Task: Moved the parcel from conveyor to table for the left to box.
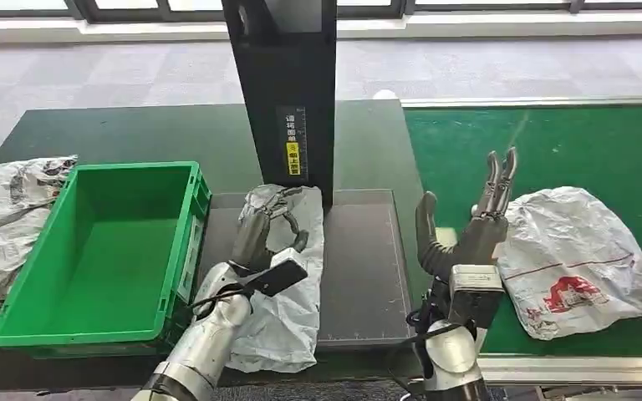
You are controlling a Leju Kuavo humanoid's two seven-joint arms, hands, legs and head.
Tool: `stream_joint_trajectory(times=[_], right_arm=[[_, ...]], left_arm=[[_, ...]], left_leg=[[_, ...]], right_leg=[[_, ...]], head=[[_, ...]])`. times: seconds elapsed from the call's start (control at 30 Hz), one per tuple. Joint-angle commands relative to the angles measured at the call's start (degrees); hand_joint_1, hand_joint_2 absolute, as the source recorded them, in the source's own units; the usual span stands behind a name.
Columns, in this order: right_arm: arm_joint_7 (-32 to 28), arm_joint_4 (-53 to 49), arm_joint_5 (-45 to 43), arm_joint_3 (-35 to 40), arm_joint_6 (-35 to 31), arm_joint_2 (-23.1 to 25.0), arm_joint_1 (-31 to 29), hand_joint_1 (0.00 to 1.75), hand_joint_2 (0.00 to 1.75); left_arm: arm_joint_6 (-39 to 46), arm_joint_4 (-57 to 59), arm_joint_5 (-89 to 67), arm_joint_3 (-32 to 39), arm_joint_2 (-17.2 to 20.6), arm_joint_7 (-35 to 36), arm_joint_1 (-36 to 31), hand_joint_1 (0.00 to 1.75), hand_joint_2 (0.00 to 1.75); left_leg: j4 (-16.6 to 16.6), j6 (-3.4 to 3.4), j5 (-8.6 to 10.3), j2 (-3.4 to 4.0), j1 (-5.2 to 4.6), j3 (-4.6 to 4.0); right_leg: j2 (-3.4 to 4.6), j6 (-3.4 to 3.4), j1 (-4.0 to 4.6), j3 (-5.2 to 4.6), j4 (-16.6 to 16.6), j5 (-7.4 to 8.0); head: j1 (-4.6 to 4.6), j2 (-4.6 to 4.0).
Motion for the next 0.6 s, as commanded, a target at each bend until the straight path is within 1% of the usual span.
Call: stream_joint_trajectory(times=[0.03, 0.13, 0.17, 0.2, 0.23, 0.27, 0.3, 0.33, 0.37, 0.4, 0.43, 0.47, 0.5, 0.57, 0.6], right_arm=[[0.0, 4.5, -0.2, -2.6, -1.2, -1.2, -1.0, 0.0, 1.75], [0.0, 4.7, -0.9, -0.8, -2.6, -2.2, -0.4, 0.0, 1.75], [0.0, 4.8, -1.1, -0.4, -2.8, -2.3, -0.3, 0.0, 1.75], [0.0, 4.8, -1.3, 0.4, -3.5, -2.7, -0.2, 0.0, 1.75], [0.0, 4.9, -1.5, 0.6, -3.7, -2.8, -0.1, 0.0, 1.75], [0.0, 5.0, -1.6, 1.0, -4.0, -3.0, -0.2, 0.0, 1.75], [0.0, 5.1, -1.7, 1.3, -4.2, -3.1, -0.2, 0.0, 1.75], [0.0, 5.1, -1.9, 1.7, -4.4, -3.4, -0.2, 0.0, 1.75], [0.0, 5.0, -2.1, 2.0, -4.6, -3.6, -0.1, 0.0, 1.75], [0.0, 4.7, -2.3, 2.2, -4.6, -3.8, 0.1, 0.0, 1.75], [0.0, 4.6, -2.4, 2.2, -4.7, -3.8, 0.2, 0.0, 1.75], [0.0, 4.4, -2.5, 2.2, -4.6, -3.9, 0.3, 0.0, 1.75], [0.0, 4.5, -2.6, 2.2, -4.6, -3.9, 0.3, 0.0, 1.75], [0.0, 4.5, -2.6, 2.2, -4.6, -3.9, 0.3, 0.0, 1.75], [0.0, 4.4, -2.6, 2.1, -4.4, -3.9, 0.3, 0.0, 1.75]], left_arm=[[-3.0, 7.0, 0.5, -1.0, -0.7, -0.2, -0.9, 0.0, 0.0], [-1.6, 7.0, -4.8, -3.4, 0.3, 7.5, 0.3, 0.0, 0.0], [-1.1, 7.6, -5.4, -3.2, 0.5, 8.9, 0.3, 0.0, 0.0], [0.3, 9.5, -7.1, -3.2, 0.9, 12.0, -0.3, 0.0, 0.0], [1.5, 10.2, -7.8, -3.0, 1.1, 13.5, -0.6, 0.0, 0.0], [1.8, 11.9, -8.4, -2.6, 1.4, 15.1, -1.3, 0.0, 0.0], [3.3, 14.0, -11.4, -3.5, 2.1, 18.9, -2.0, 0.0, 1.75], [4.5, 16.2, -14.8, -4.4, 2.5, 22.8, -2.8, 0.0, 1.75], [4.8, 18.1, -17.7, -5.3, 2.9, 25.8, -3.4, 0.0, 1.75], [4.2, 20.1, -20.0, -5.9, 2.9, 28.5, -3.9, 0.0, 1.75], [4.0, 20.6, -20.6, -6.0, 2.9, 29.0, -3.9, 0.0, 1.75], [4.0, 22.0, -23.4, -7.3, 3.2, 32.2, -4.1, 0.0, 1.75], [3.9, 22.6, -24.8, -8.0, 3.2, 33.9, -4.2, 0.0, 1.75], [3.9, 22.6, -24.8, -8.0, 3.2, 33.9, -4.2, 0.0, 1.75], [2.8, 23.7, -27.6, -9.0, 3.1, 36.6, -4.5, 0.0, 1.75]], left_leg=[[-0.1, 0.04, -0.01, 0.07, 0.01, 0.12], [-0.1, 0.07, -0.02, 0.24, 0.0, 0.23], [-0.1, 0.06, -0.01, 0.2, 0.02, 0.19], [-0.1, 0.05, -0.01, 0.15, 0.0, 0.17], [-0.3, 0.12, 0.01, 0.32, 0.0, 0.36], [-0.1, 0.07, -0.02, 0.23, 0.0, 0.24], [-0.2, 0.09, -0.01, 0.31, -0.02, 0.28], [-0.1, 0.03, -0.02, 0.17, -0.01, 0.16], [-0.2, 0.05, -0.01, 0.24, -0.01, 0.22], [-0.1, 0.03, -0.01, 0.14, 0.01, 0.13], [-0.2, 0.06, 0.0, 0.25, 0.0, 0.27], [-0.2, 0.09, 0.0, 0.28, 0.01, 0.32], [-0.2, 0.06, -0.01, 0.24, -0.02, 0.26], [-0.1, 0.04, -0.02, 0.2, 0.0, 0.19], [-0.1, 0.03, -0.03, 0.17, 0.01, 0.14]], right_leg=[[-0.22, -0.04, 0.06, 0.16, -0.1, -0.03], [-0.23, -0.07, 0.09, 0.24, -0.1, -0.03], [-0.23, -0.06, 0.1, 0.21, -0.1, -0.02], [-0.2, -0.05, 0.07, 0.2, -0.1, -0.03], [-0.41, -0.09, 0.13, 0.41, -0.3, -0.01], [-0.22, -0.05, 0.08, 0.26, -0.2, -0.03], [-0.24, -0.07, 0.07, 0.29, -0.2, -0.01], [-0.13, -0.04, 0.04, 0.17, -0.1, -0.03], [-0.2, -0.07, 0.07, 0.24, -0.1, -0.02], [-0.17, -0.05, 0.06, 0.17, -0.1, -0.03], [-0.31, -0.1, 0.09, 0.31, -0.2, -0.02], [-0.42, -0.12, 0.12, 0.38, -0.2, -0.03], [-0.28, -0.09, 0.07, 0.28, -0.2, -0.04], [-0.23, -0.08, 0.07, 0.22, -0.1, -0.04], [-0.17, -0.06, 0.07, 0.17, -0.1, -0.03]], head=[[0.0, 0.0], [0.0, 0.0], [0.0, 0.0], [0.0, 0.0], [0.0, 0.0], [0.0, 0.0], [0.0, 0.0], [0.0, 0.0], [0.0, 0.0], [0.0, 0.0], [0.0, 0.0], [0.0, 0.0], [0.0, 0.0], [0.0, 0.0], [0.0, 0.0]])
